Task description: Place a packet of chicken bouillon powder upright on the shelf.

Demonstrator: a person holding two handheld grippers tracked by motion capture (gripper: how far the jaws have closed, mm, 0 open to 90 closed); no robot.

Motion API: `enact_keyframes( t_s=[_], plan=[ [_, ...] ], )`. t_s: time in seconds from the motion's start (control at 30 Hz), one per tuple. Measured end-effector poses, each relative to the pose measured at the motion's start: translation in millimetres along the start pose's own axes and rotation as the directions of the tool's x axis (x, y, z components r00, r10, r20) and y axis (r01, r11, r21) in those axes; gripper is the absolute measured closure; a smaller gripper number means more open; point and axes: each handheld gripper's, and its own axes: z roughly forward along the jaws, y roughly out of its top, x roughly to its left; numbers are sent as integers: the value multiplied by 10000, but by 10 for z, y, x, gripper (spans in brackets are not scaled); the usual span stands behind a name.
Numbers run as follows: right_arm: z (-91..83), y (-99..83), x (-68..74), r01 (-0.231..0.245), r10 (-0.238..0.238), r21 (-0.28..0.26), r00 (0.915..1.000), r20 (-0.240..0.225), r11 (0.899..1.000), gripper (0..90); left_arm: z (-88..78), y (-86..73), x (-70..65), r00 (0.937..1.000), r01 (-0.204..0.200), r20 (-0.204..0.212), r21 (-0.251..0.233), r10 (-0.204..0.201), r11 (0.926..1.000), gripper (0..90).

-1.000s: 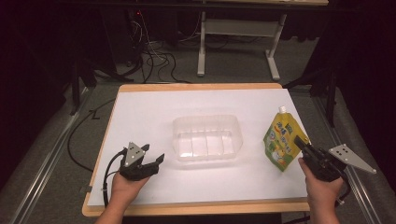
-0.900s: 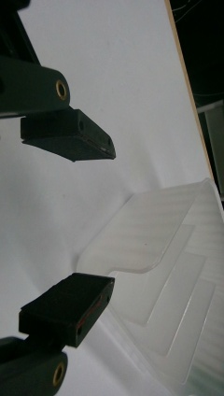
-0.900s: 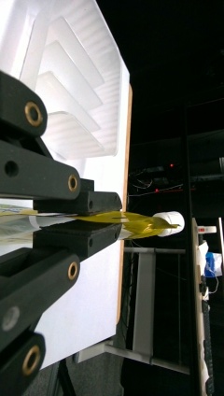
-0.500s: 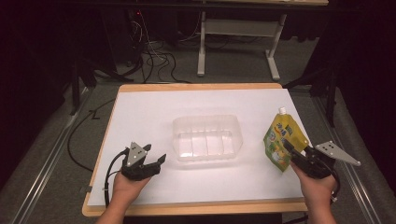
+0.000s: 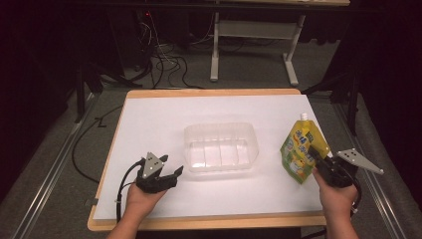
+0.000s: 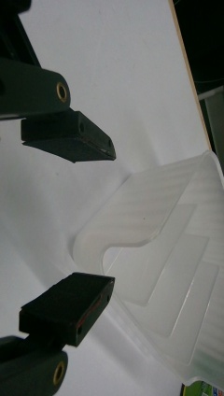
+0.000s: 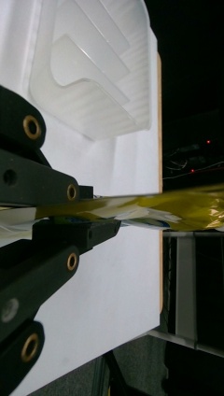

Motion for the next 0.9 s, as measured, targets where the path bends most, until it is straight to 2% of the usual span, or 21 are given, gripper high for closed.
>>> enact_keyframes(
  t_s=[0.13,0.23,0.4,0.47,0.67,0.9],
  plan=[
    [-24,34,28,77,-78,-170,9999,-79,9998,900,49,12,-63,9999,-48,146,-69,49,10000,338],
    [-72,110,120,203,-211,-466,9996,-179,9987,900,112,35,-135,9994,-159,311,-108,163,9998,338],
    [-106,172,204,239,-265,-684,9990,-367,9974,900,145,47,-169,9991,-225,343,-146,230,9996,338],
    [-119,190,235,368,-403,-801,9983,-419,9961,900,146,57,-156,9992,-62,392,-244,72,9997,338],
    [-165,257,293,298,-365,-1080,9975,-606,9937,900,140,85,-106,9984,393,422,-571,-369,9976,338],
    [-219,408,375,129,-287,-1523,9944,-1015,9883,900,218,180,-90,9983,448,400,-803,-417,9958,343]
  ],
)
